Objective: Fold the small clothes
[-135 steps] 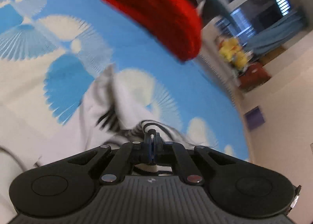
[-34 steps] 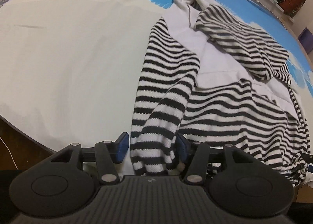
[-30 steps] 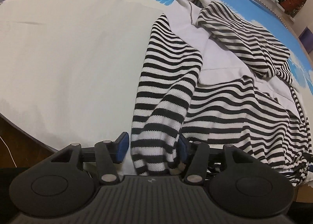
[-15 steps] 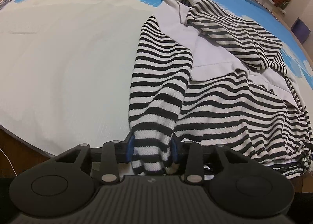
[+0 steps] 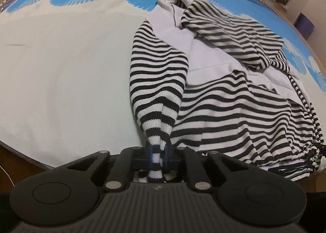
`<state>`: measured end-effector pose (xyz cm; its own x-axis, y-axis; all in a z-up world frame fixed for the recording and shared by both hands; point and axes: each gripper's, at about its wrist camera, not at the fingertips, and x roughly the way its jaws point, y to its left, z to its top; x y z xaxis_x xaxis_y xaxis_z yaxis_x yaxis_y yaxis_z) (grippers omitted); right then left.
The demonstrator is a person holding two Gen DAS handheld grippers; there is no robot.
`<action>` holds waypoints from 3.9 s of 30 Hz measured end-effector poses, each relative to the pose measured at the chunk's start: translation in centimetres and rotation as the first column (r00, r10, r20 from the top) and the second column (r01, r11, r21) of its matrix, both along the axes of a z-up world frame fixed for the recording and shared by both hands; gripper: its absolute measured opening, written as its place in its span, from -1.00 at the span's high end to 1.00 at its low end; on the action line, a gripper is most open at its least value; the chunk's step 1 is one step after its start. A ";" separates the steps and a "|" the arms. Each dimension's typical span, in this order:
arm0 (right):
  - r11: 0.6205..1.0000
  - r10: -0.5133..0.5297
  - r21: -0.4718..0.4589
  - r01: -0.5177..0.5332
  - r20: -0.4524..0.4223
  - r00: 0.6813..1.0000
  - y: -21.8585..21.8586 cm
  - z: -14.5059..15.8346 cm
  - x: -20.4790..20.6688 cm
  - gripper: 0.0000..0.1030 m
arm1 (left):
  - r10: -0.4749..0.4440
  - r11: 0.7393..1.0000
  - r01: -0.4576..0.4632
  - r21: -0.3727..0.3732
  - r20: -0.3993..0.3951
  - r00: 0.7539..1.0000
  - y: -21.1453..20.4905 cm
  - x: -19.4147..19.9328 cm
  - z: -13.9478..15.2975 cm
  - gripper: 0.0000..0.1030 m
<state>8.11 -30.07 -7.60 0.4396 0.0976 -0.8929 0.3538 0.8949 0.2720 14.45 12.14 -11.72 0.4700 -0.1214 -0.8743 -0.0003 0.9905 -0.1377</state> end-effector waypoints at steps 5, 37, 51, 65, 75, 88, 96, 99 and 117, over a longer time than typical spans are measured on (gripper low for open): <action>0.999 0.026 -0.017 -0.027 -0.044 0.999 0.5 -0.9 0.3 0.46 | -0.001 1.000 0.001 0.010 -0.009 1.000 -0.3 0.1 -0.3 0.72; 0.992 0.070 0.085 -0.097 0.281 0.957 -1.5 11.8 -5.7 0.90 | -0.065 0.972 0.083 -0.221 0.086 0.994 4.6 -5.5 14.0 0.86; 0.975 0.051 0.196 -0.107 0.275 0.960 -2.8 14.6 -0.7 0.90 | -0.020 0.943 0.015 -0.334 -0.010 1.000 6.0 7.6 12.4 0.85; 0.994 0.102 0.012 -0.110 0.286 0.953 -1.4 4.7 17.6 0.13 | -0.011 0.931 0.054 -0.360 0.120 0.993 6.7 20.6 7.6 -0.08; 0.780 0.581 -0.400 -0.481 0.178 0.794 5.2 1.8 19.2 -0.08 | -0.284 0.958 0.275 0.077 0.149 0.947 0.9 21.2 5.5 -0.16; 0.857 0.429 -0.459 -0.235 0.381 0.819 4.9 5.5 23.1 1.00 | -0.051 0.995 0.018 0.099 0.348 0.936 1.3 25.4 6.8 0.92; 0.943 0.264 -0.272 -0.190 0.270 0.926 2.8 2.2 28.1 0.96 | -0.055 0.995 0.046 0.083 0.117 0.992 0.4 29.3 2.7 0.30; 0.965 0.241 -0.177 -0.192 0.320 0.916 1.5 3.4 28.2 0.21 | -0.052 0.998 0.049 0.028 0.107 0.993 2.0 29.6 3.6 0.13; 0.907 0.361 -0.324 -0.268 0.276 0.891 3.4 1.5 29.7 0.89 | -0.110 0.990 0.106 0.097 0.030 0.994 0.4 29.7 0.2 0.89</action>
